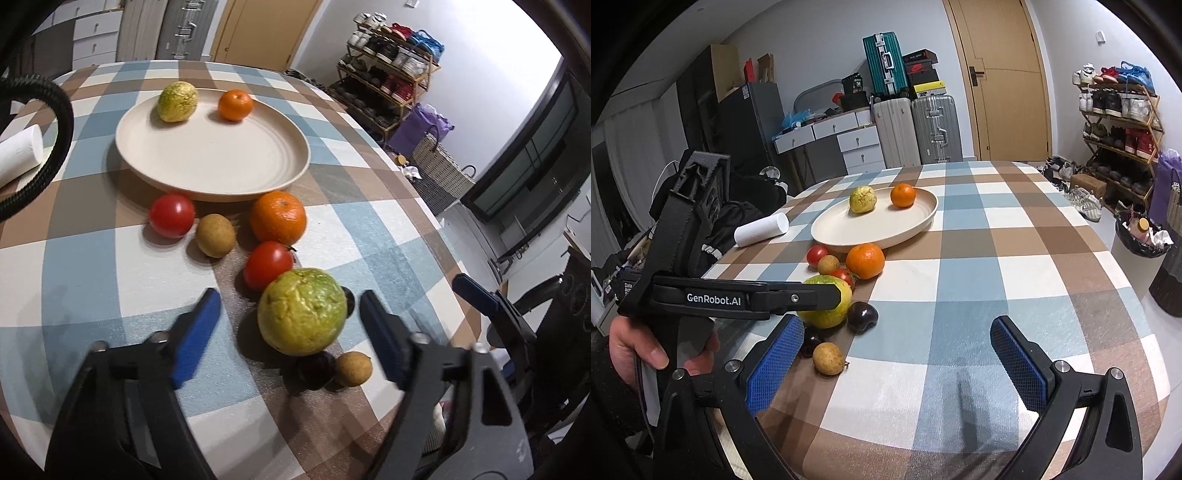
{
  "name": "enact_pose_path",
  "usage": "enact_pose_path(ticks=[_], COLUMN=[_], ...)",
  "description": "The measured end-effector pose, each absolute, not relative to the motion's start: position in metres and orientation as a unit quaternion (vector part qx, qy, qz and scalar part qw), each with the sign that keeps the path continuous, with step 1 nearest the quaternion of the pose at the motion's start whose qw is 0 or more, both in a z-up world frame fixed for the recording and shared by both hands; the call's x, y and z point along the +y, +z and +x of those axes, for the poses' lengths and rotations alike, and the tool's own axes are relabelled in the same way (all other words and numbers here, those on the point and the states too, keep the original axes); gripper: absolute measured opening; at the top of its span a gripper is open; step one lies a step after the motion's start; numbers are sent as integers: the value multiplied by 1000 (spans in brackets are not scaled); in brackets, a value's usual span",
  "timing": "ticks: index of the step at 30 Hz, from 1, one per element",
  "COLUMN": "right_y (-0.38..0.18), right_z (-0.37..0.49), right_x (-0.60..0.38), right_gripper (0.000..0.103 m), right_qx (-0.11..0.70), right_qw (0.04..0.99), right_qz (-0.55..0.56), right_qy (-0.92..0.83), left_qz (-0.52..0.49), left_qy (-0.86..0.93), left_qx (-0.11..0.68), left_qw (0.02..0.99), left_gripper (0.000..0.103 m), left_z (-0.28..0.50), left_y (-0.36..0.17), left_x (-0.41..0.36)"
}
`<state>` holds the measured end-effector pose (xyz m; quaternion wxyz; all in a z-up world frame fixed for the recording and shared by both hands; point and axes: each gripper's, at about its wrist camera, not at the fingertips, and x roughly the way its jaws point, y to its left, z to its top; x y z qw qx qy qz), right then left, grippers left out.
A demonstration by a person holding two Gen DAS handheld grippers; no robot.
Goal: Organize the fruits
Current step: 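Close the left tool on the yellow-green citrus fruit and lift it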
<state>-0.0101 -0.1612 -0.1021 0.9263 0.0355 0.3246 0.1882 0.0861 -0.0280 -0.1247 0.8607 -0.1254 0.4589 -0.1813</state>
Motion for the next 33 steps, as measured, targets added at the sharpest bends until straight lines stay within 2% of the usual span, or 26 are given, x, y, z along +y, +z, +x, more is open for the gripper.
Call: enact_pose_path(ticks=[3, 5, 33], right_y=[-102, -102, -120], right_z=[-9, -8, 2], right_x=[-162, -162, -130], right_gripper=[103, 103, 103], right_qx=[324, 325, 376], right_qw=[926, 926, 897], right_qz=[38, 40, 12], right_qy=[188, 188, 234], left_qz=[-120, -113, -163], left_qy=[-193, -196, -214], left_qx=[459, 457, 411], left_qw=[859, 860, 871], left_gripper=[50, 47, 47], left_z=[84, 83, 65], left_y=[-124, -124, -100], left_x=[-32, -34, 12])
